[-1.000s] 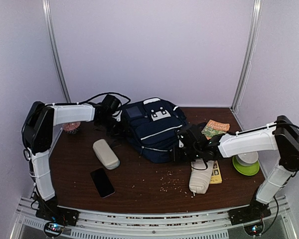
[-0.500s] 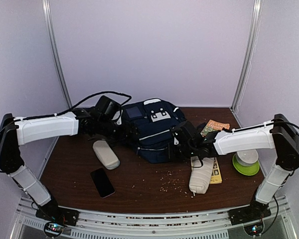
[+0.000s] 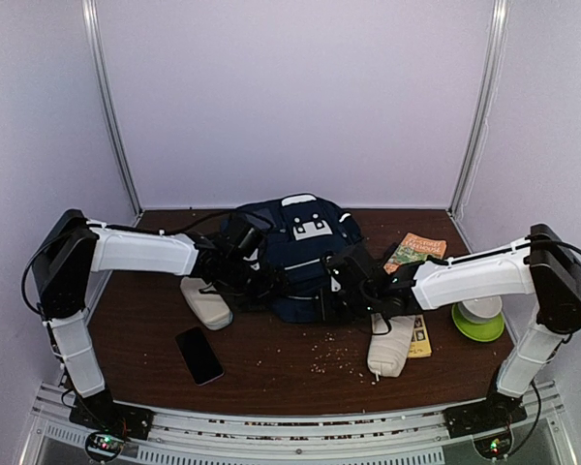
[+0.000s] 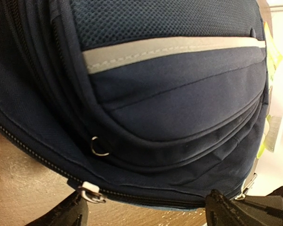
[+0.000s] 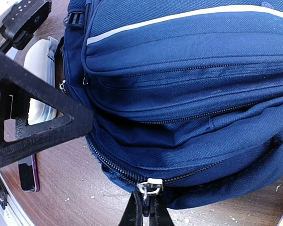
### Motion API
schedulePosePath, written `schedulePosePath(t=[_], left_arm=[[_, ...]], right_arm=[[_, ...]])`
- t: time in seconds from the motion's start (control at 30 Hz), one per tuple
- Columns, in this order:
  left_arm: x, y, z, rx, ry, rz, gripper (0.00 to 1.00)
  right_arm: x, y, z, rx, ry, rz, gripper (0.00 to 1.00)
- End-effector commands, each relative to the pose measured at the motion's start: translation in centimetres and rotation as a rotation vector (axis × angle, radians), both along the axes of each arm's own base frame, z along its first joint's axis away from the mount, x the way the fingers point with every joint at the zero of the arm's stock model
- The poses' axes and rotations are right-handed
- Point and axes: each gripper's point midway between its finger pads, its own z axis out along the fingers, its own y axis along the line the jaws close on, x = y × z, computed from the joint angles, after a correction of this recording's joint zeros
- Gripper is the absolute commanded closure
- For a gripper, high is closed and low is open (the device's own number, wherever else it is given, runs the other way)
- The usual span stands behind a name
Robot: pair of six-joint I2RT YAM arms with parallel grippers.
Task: Pack the student bag
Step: Unzip the student bag at the center of the board.
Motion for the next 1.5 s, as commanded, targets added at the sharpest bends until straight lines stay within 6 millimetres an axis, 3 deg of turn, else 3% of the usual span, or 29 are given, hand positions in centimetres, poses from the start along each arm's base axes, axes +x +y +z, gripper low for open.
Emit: schedulePosePath(t=[0.0, 0.13, 0.37, 0.47, 0.57, 0.77, 0.87, 1.47], left_arm=[[1.5, -1.4, 1.9, -0.056, -0.043, 0.029, 0.13], [1.7, -1.7, 1.9, -0.041, -0.058, 0.003, 0.28], [1.2, -1.2, 0.4, -0.021, -0.048, -0.01, 0.69], [1.2, -1.2, 0.5, -0.018, -0.056, -0.015, 0.82], [1.4, -1.0, 1.2, -0.015, -0.074, -0.012, 0.8], [1.7, -0.6, 4.2, -0.013, -0.141, -0.025, 0.53], [1.6, -0.9, 4.6, -0.031, -0.131, -0.028, 0.47], [0.8, -3.2, 1.2, -0.074, -0.021, -0.065, 0.46]], right_arm=[[-0.5, 1.2, 1.1, 0.032, -0.044, 0.034, 1.0], [-0.7, 1.3, 1.2, 0.032, -0.047, 0.041, 1.0], [-0.5, 1.6, 1.8, 0.042, -0.054, 0.04, 1.0], [-0.6, 1.7, 1.9, 0.04, -0.054, 0.041, 1.0], [-0.7, 1.6, 1.8, 0.031, -0.055, 0.044, 1.0], [-0.8, 1.3, 1.7, 0.018, -0.059, 0.044, 1.0], [-0.7, 1.4, 1.8, 0.02, -0.064, 0.046, 1.0], [-0.8, 1.3, 1.7, -0.039, -0.101, 0.067, 1.0]])
